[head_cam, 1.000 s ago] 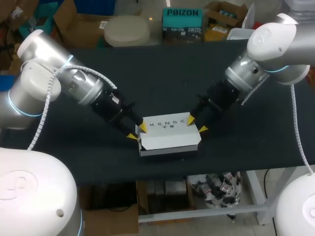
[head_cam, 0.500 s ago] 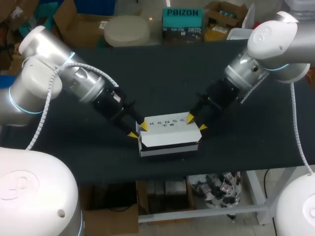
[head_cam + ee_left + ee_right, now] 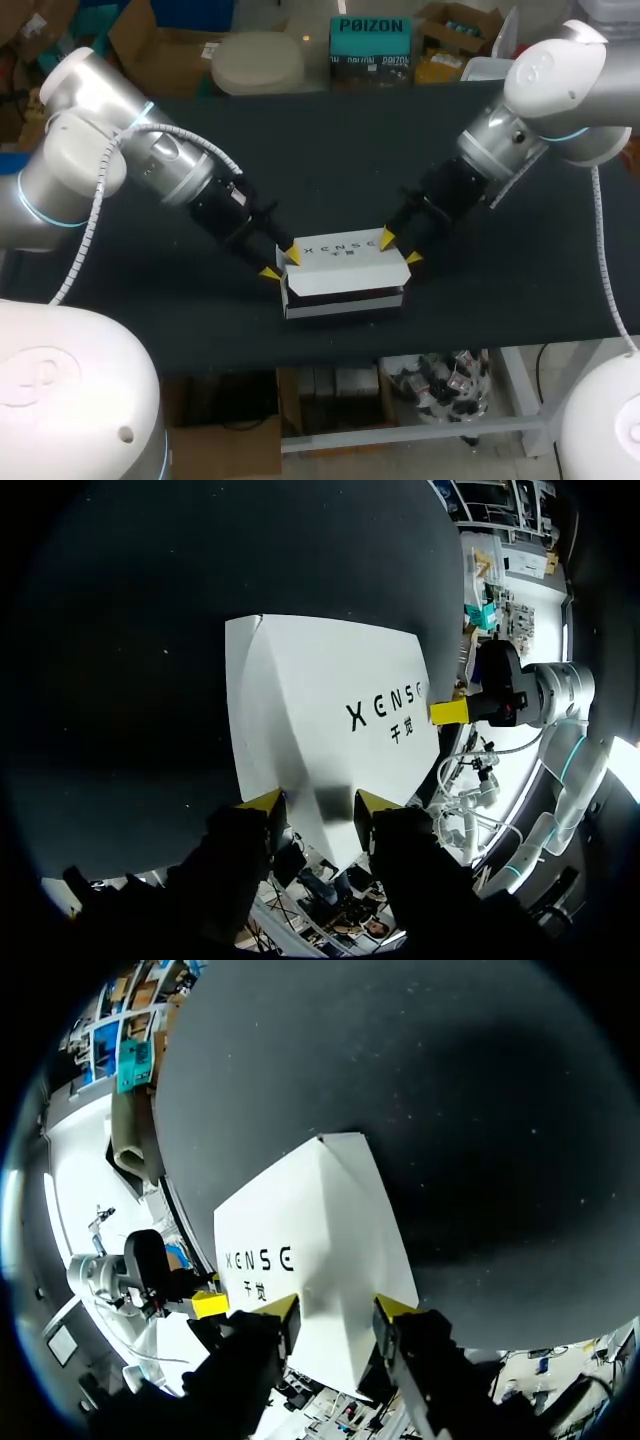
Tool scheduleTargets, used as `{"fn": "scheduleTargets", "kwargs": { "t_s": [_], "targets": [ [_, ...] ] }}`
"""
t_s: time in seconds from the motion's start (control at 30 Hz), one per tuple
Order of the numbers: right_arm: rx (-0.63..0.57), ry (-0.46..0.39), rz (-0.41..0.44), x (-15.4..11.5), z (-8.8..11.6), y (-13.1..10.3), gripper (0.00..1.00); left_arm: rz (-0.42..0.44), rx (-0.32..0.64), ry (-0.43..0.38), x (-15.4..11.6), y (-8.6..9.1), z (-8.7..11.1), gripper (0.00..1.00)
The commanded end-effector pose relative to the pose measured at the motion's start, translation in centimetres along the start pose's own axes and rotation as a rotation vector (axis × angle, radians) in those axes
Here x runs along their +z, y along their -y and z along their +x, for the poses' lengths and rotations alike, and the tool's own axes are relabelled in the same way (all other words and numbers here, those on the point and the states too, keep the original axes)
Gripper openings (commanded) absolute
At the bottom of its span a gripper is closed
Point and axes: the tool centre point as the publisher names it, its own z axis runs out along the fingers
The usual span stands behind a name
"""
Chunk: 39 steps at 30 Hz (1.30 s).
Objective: Assemble the packaging by folding the flat box into shape, placing the metal phone stand inside, and closing the box properly
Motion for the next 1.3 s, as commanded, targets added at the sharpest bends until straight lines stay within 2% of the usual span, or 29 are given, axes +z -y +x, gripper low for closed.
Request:
{"fn": "scheduleTargets", "kwargs": {
  "t_s": [0.03,0.97,1.3],
  "targets": [
    [0.001,0.003,0.016,-0.2,0.5,-0.2,0.49,-0.012,-0.003,0.010,0.1,0.3,0.4,0.44],
    [0.000,0.008,0.040,-0.8,1.7,0.0,0.48,-0.050,-0.015,0.001,-0.6,0.3,0.8,0.44],
    [0.014,-0.001,0.073,-1.0,1.8,-0.4,0.48,-0.072,-0.027,-0.001,-0.7,0.5,1.1,0.45]
  ]
}}
